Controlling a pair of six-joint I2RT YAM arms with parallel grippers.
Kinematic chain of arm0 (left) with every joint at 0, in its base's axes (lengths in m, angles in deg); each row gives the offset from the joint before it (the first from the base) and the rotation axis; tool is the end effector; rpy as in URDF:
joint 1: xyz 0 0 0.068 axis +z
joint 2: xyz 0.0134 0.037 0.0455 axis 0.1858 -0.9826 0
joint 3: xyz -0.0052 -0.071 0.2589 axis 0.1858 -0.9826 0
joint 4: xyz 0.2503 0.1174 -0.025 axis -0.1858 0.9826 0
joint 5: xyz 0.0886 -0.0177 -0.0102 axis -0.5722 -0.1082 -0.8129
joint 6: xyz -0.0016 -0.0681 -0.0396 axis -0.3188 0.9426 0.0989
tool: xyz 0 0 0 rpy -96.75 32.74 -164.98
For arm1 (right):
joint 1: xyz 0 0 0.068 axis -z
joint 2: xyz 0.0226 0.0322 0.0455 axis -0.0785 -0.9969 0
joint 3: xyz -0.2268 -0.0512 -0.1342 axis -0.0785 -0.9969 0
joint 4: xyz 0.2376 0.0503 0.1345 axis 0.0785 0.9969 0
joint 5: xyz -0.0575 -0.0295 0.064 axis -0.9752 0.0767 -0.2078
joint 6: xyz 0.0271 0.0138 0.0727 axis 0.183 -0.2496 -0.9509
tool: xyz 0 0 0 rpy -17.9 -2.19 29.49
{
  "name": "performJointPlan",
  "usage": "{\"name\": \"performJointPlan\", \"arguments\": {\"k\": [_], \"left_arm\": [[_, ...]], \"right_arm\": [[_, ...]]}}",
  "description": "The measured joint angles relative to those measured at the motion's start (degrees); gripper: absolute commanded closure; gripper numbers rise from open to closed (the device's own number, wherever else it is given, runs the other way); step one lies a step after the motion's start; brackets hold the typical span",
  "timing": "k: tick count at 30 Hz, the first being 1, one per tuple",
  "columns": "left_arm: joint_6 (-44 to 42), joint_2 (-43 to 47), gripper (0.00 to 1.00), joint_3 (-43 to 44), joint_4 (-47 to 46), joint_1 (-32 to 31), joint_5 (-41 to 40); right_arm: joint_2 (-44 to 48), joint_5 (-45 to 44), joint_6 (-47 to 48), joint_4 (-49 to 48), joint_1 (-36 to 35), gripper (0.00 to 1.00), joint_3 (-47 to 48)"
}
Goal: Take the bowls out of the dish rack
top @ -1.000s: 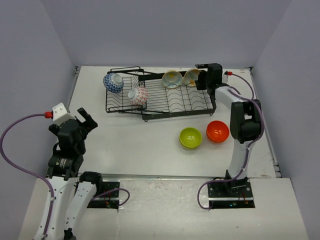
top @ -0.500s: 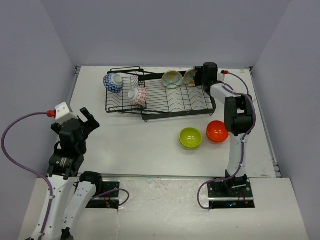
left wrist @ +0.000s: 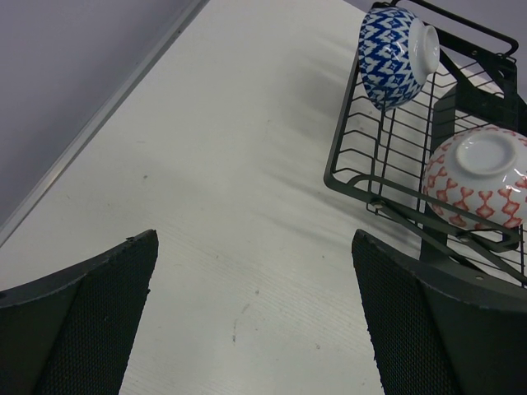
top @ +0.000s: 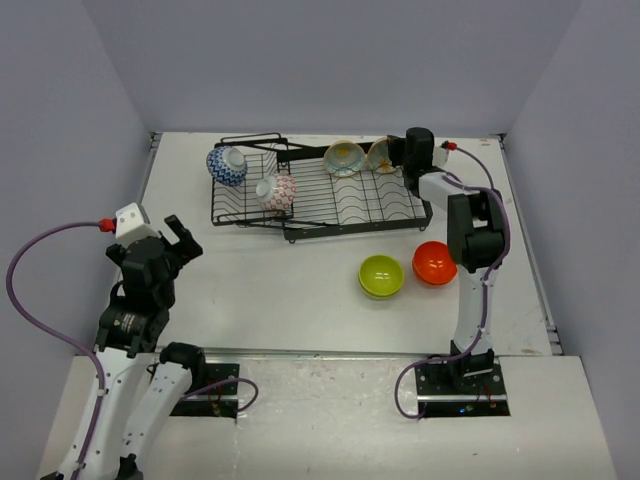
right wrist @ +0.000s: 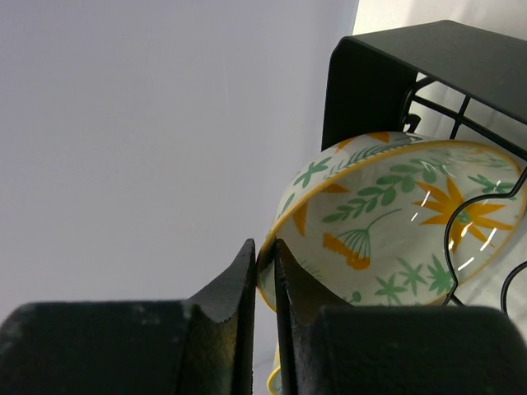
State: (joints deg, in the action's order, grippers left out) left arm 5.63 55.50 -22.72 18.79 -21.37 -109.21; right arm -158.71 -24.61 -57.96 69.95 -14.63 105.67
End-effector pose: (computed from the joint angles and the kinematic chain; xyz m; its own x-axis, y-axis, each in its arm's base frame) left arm 0.1621 0.0029 0.3199 -0.1916 -0.3747 -0.9071 -0.4163 0.8680 -0.2706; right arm 0.5504 0.0851 0.1637 0.0222 0.9996 -0.0191 0.3521 0.0100 0.9359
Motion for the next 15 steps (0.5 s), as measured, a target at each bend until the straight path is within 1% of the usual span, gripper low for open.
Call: {"name": "performJointPlan", "arguments": {"k": [1,4,9,15], "left_arm": [[0.0,0.0,0.0,0.0,0.0,0.0,0.0],[0.0,0.0,0.0,0.0,0.0,-0.3,0.0],[0.0,-0.2,0.0,0.0,0.0,-0.7,0.0],[0.0,-0.5,0.0,0.0,0.0,-1.2,0.0]], "right_arm": [[0.0,0.0,-0.3,-1.0,0.0,0.96,-0.5],[0.1,0.1,-0.5,-3.8,-0.1,1.0,-2.0],[0.1,0.1,-0.4,-8.8,-0.1,1.0,-4.5],[0.2,0.1,-0.3,-18.8,-0.1,1.0,-9.7]]}}
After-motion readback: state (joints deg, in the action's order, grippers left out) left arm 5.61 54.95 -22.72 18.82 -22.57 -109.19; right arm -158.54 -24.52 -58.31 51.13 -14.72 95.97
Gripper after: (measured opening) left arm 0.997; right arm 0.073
